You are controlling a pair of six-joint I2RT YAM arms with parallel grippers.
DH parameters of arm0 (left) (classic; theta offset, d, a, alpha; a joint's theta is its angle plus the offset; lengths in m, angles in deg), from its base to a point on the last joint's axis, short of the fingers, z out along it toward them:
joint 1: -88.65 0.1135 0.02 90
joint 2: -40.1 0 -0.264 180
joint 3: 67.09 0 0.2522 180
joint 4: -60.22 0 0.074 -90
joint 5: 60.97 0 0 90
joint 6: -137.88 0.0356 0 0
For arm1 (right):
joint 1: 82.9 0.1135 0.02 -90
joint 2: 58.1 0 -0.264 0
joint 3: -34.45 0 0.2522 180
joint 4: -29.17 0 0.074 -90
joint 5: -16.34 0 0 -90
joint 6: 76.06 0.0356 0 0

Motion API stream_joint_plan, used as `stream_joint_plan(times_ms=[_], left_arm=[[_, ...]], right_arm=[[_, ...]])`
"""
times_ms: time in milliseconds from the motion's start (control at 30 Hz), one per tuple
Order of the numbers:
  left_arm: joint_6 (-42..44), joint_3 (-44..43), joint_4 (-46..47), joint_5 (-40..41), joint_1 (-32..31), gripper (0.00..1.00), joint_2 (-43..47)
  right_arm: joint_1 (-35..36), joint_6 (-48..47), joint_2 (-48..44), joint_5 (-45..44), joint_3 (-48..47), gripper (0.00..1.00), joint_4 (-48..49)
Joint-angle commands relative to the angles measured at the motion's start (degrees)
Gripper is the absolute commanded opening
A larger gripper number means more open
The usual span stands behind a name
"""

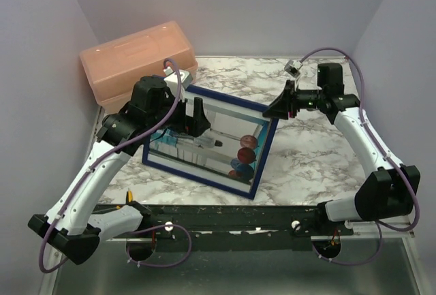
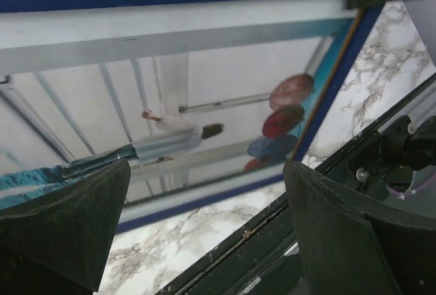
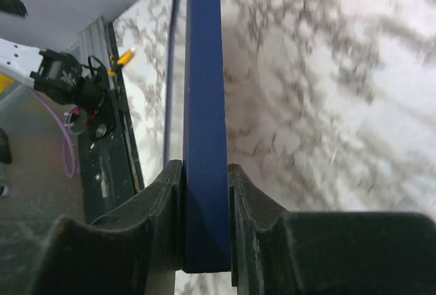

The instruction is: Put the photo into the frame

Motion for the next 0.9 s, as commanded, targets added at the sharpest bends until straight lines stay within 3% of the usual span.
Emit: stream_joint_plan(times_ms=[0,200,433,633,733,867], left_arm=[[-4.4,3.7,3.0,-7.0,7.5,0.98,-0.3],[-4.5,7.8,3.4,-5.4,14.6,0.99,-1.4],[-3.9,12.9,5.4,-2.3,19.3,0.98,-3.2],[-3.8,15.7,6.4,0.8,23.4,0.98,-7.5],[-3.7,16.1,7.3,0.9,25.2,0.99,-10.1],[-4.0,15.5,7.8,1.4,26.5,0.99,-14.1]], right_arm=[[1.3,-8.1,2.7,-12.6,7.3,0.01,-9.3],[1.3,-9.1,5.1,-26.2,6.2,0.01,-8.5],[1.3,-8.1,13.1,-34.0,2.3,0.01,-4.2],[1.2,0.6,23.1,-44.8,-1.9,0.12,-1.8],[1.0,4.1,23.2,-46.4,0.1,0.22,3.7],[0.9,6.2,21.2,-49.7,3.2,0.55,10.3]])
